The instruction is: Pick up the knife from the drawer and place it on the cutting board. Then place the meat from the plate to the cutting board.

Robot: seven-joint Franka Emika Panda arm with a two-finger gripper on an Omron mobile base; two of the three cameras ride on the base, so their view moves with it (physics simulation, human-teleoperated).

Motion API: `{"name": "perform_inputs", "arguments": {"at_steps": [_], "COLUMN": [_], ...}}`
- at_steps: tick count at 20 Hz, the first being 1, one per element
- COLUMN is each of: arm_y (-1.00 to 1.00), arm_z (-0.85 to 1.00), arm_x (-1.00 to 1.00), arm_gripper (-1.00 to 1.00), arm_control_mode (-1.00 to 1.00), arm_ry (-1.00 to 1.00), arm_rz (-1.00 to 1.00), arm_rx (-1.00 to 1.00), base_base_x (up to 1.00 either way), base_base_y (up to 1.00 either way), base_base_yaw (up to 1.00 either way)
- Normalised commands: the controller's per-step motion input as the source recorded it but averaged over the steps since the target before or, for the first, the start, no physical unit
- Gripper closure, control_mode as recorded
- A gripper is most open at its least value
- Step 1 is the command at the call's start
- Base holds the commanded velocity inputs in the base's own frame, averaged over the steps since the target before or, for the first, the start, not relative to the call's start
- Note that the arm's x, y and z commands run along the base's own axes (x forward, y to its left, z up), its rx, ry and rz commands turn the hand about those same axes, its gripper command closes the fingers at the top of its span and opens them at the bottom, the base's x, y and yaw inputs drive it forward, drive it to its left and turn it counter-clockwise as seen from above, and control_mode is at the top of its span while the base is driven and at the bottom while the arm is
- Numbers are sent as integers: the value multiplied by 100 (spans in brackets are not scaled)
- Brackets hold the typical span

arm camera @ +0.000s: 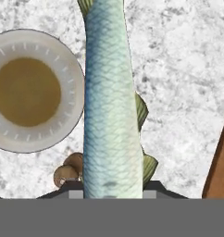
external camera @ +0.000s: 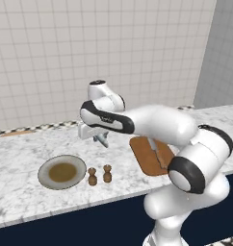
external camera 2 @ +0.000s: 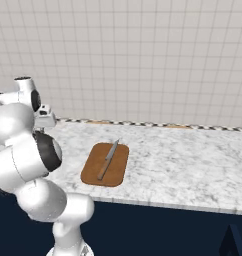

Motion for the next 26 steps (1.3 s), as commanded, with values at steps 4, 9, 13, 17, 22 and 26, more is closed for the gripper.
{"name": "perform_inputs", "arguments": {"at_steps": [4,9,13,17,22,26], "arm_y": [-100,-100,-100,-100,-32,-34], "arm_z": [-11,-33,-32,-22,-15,-37], "arm_x": [-7,-11,0,9,13,0], "arm_gripper": [100,100,100,100,100,100], "arm_control_mode": [-100,-100,-100,-100,-100,-100], "arm_ry": [-3,0,5,21,6,5], "arm_rz": [-28,-28,-30,-27,-4,8], "arm_rx": [0,0,0,0,-2,-10], "base_base_x": [0,0,0,0,0,0], "base_base_y": [0,0,0,0,0,0], "base_base_yaw": [0,0,0,0,0,0]}}
